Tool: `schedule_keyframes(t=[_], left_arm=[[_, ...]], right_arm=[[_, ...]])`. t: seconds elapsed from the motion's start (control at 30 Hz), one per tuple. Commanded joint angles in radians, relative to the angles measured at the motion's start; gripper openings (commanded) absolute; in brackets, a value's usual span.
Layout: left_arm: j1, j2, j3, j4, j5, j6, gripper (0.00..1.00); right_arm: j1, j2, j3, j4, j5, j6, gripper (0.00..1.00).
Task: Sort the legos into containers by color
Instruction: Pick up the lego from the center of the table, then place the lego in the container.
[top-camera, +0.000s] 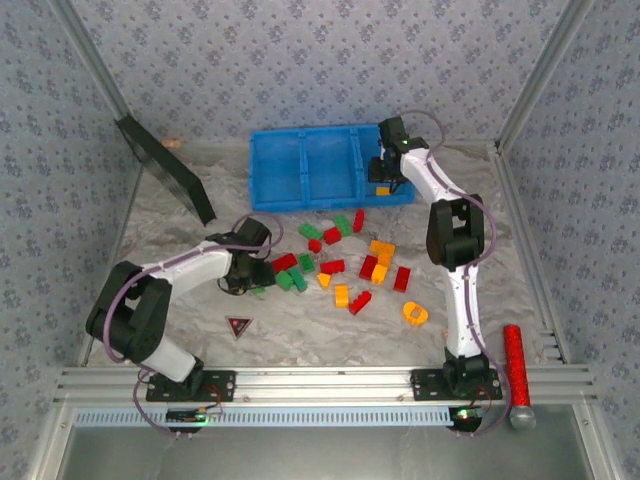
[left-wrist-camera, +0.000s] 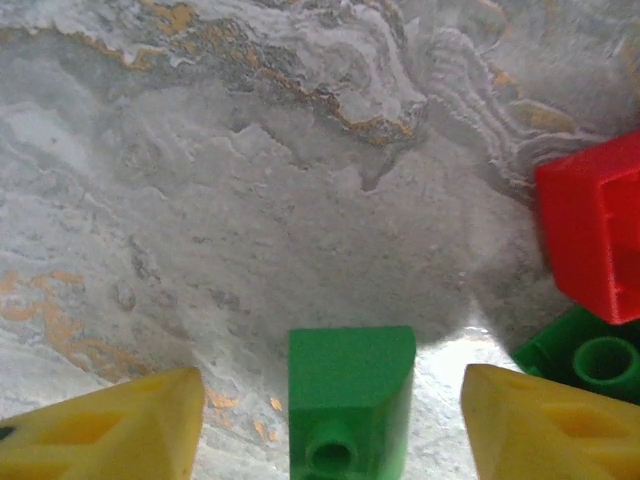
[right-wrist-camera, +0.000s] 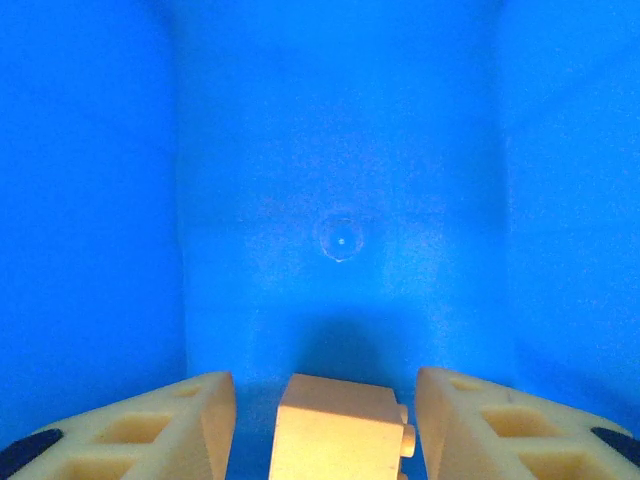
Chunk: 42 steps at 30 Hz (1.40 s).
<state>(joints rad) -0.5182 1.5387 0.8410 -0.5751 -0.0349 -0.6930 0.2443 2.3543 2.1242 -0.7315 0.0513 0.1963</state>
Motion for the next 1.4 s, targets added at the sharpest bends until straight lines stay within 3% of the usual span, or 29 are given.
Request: schedule_keyframes(t=[0.0, 0.27, 0.4, 0.6, 0.93, 1.2, 1.37], left_arm=[[-0.006, 0.02, 0.006, -0.023, -0.013, -0.015, 0.63], [-0.009, 0.046, -0.013, 0.004, -0.01, -0.022, 0.49], [-0.011, 0.054, -0.007, 0.01, -0.015, -0.017, 0.36], [-0.011, 0.069, 0.052, -0.024, -0.005, 0.024, 0.24], [-0.006, 0.058, 0.425, -0.175, -0.087, 0.163, 0.21], [0.011, 0.228, 0.772, -0.141, -0.171, 0.267, 0.2], [0.038, 0.385, 0.923, -0.111, -0.192, 0.299, 0.19]], right_arm=[[0.013, -0.103, -0.011, -0.035, -0.014, -0.032, 0.52], [0.019, -0.312, -0.178, -0.049, 0.023, -0.052, 0.53], [0.016, -0.469, -0.354, -0.078, 0.036, -0.032, 0.56], [0.015, -0.725, -0.657, -0.121, 0.012, 0.04, 0.64], [0.027, -1.058, -1.06, -0.177, -0.124, 0.231, 0.88], [0.041, -1.219, -1.311, -0.118, -0.199, 0.47, 0.9], [0.079, -1.265, -1.396, -0.137, -0.169, 0.546, 0.9]])
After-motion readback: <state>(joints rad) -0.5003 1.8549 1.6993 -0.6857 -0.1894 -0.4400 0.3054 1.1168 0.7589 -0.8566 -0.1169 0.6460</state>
